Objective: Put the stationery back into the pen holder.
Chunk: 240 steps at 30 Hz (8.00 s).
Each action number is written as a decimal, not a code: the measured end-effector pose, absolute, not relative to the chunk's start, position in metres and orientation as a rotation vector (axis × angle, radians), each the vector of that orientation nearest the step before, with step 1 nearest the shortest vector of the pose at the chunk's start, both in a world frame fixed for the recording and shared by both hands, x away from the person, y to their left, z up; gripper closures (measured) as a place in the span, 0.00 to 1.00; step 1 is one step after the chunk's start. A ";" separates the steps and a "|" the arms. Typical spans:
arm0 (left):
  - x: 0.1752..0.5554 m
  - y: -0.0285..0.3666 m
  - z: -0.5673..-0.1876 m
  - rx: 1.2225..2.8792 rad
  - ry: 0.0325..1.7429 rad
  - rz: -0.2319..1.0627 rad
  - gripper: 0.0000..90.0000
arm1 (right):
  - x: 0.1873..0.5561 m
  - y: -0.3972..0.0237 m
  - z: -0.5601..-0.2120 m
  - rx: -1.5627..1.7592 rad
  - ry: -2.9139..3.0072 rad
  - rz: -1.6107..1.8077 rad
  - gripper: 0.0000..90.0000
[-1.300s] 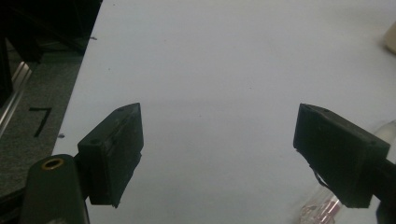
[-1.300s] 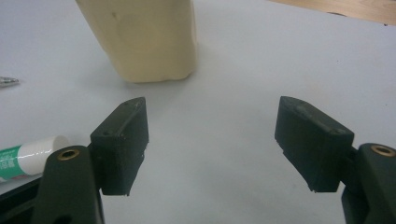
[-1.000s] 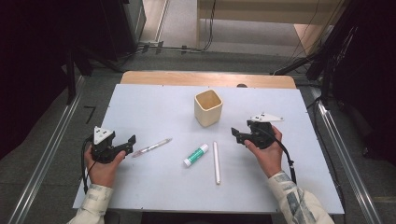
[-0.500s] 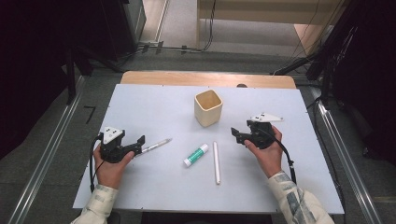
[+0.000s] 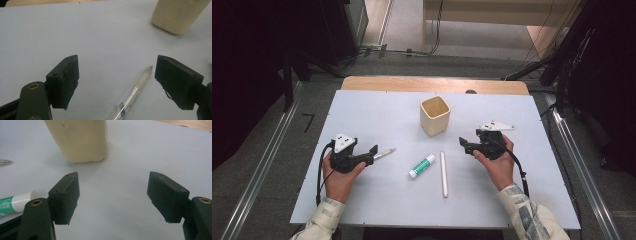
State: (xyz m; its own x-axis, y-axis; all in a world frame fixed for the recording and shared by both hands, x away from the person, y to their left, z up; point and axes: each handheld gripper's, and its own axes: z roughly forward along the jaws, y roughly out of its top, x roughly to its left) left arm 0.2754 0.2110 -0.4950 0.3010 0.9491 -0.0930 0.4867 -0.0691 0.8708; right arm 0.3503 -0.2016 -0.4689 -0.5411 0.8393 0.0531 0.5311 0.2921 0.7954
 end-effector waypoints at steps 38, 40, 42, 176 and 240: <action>0.294 0.183 -0.515 1.874 1.249 0.581 0.31 | 0.349 -0.201 -0.468 1.225 2.193 1.128 0.27; 0.295 0.182 -0.516 1.882 1.249 0.577 0.32 | 0.349 -0.201 -0.468 1.227 2.194 1.127 0.27; 0.295 0.181 -0.517 1.895 1.245 0.577 0.34 | 0.349 -0.201 -0.468 1.227 2.194 1.126 0.27; 0.350 0.114 -0.435 1.776 1.061 0.371 0.91 | 0.315 -0.257 -0.474 1.254 2.185 1.075 0.21; 0.429 0.061 -0.407 1.772 1.092 0.381 0.91 | 0.314 -0.256 -0.474 1.234 2.189 1.070 0.21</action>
